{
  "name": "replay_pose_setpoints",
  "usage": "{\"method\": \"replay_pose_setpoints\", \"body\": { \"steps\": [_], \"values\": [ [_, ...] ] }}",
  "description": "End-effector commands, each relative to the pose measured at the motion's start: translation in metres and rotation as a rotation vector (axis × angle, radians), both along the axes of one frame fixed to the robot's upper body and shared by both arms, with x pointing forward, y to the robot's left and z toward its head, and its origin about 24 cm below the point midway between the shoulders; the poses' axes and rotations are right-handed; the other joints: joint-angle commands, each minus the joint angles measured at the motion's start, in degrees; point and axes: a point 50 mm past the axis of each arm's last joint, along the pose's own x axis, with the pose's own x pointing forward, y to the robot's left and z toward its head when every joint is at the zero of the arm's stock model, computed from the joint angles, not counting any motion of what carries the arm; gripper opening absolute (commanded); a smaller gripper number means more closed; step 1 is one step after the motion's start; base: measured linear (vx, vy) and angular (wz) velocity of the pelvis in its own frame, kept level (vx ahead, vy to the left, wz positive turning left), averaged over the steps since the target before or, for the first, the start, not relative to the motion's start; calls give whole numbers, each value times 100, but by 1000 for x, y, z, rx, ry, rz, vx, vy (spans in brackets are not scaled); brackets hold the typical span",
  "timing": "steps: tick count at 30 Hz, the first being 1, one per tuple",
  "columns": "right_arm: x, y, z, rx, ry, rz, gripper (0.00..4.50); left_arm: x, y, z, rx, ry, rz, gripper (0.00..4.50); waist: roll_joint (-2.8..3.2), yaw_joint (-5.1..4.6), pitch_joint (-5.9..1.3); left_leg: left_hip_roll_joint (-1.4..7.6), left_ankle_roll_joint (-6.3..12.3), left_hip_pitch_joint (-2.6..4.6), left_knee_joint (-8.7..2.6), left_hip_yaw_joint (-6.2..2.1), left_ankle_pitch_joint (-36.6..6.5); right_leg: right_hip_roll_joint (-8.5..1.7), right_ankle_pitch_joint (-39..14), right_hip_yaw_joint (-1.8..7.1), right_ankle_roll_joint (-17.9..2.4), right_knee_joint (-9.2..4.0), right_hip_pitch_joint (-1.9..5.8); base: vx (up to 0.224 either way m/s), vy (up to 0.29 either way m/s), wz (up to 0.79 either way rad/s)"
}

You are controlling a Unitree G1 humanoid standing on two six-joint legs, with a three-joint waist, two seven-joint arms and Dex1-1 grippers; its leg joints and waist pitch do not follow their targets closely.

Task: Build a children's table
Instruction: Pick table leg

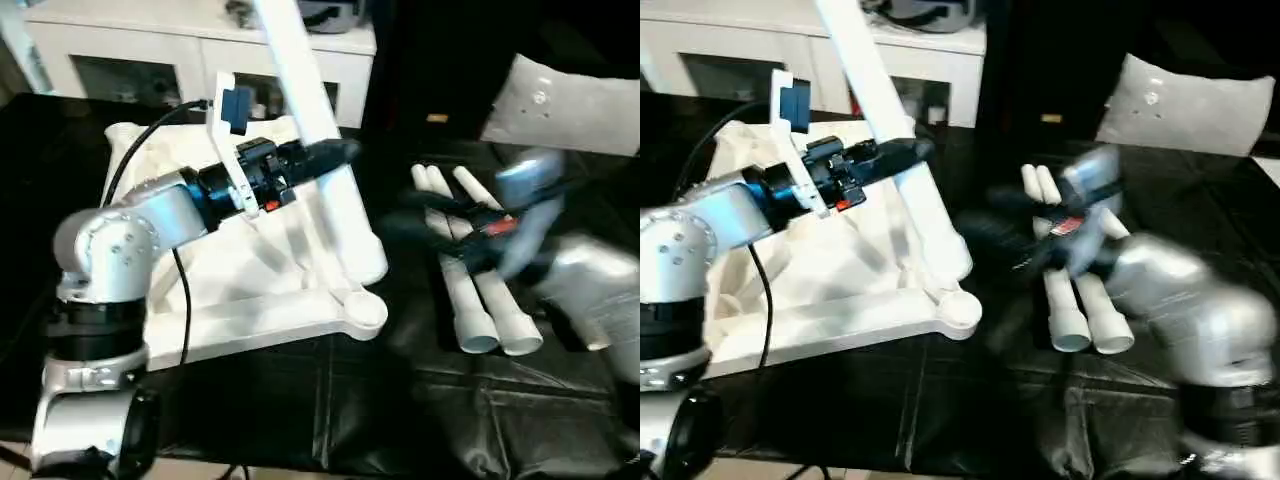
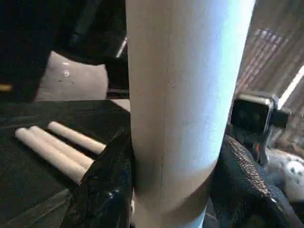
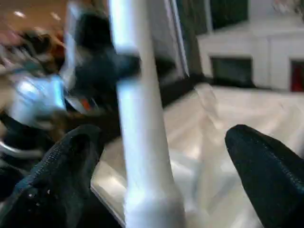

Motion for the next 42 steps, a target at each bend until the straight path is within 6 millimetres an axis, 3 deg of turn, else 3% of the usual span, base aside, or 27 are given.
{"method": "replay_pose_setpoints", "body": {
  "steps": [1,9,11,12,22,29,30,38,42],
  "values": [
    [-2,-3,5,30,9,30,450,-4,-7,10,10,-31,-67,185,-19,33,-380,254,288,-38,-414,-5,263,-449,-807,244,-1296,-389,385,0,0,0],
    [-5,1,3,-33,29,73,450,-6,-11,14,11,-46,-135,185,-25,104,-386,253,180,-40,-414,5,325,-456,-894,241,-1196,-399,385,0,0,0],
    [-6,5,0,-64,25,90,450,-7,-13,15,14,-58,-159,185,-3,105,-381,253,154,-48,-416,2,293,-460,-949,240,-1184,-403,383,0,0,0],
    [-7,9,-2,-82,25,107,450,-9,-14,15,18,-65,-177,185,-30,98,-383,260,138,-50,-420,2,289,-457,-967,239,-1155,-407,383,0,0,0],
    [-8,22,-13,-186,24,208,450,-21,-29,15,81,-127,-327,185,-23,111,-378,282,93,-50,-430,0,250,-472,-972,237,-1155,-397,381,0,0,0],
    [-7,25,-16,-244,4,258,450,-18,-34,16,117,-136,-333,185,-20,114,-380,290,98,-48,-422,6,188,-474,-1058,227,-1149,-407,376,0,0,0],
    [-7,27,-17,-255,-2,257,422,-17,-35,16,124,-135,-324,185,-23,106,-372,290,82,-54,-424,8,187,-472,-1072,222,-1145,-412,372,0,0,0],
    [-7,36,-24,-286,-1,259,415,-17,-37,15,165,-155,-329,185,-4,112,-391,311,67,-58,-422,18,273,-479,-839,195,-1191,-385,384,0,0,0],
    [-6,37,-25,-292,6,253,378,-17,-37,14,175,-158,-332,185,-7,115,-389,321,36,-64,-432,17,211,-487,-844,185,-1200,-381,393,0,0,0]
  ]
}}
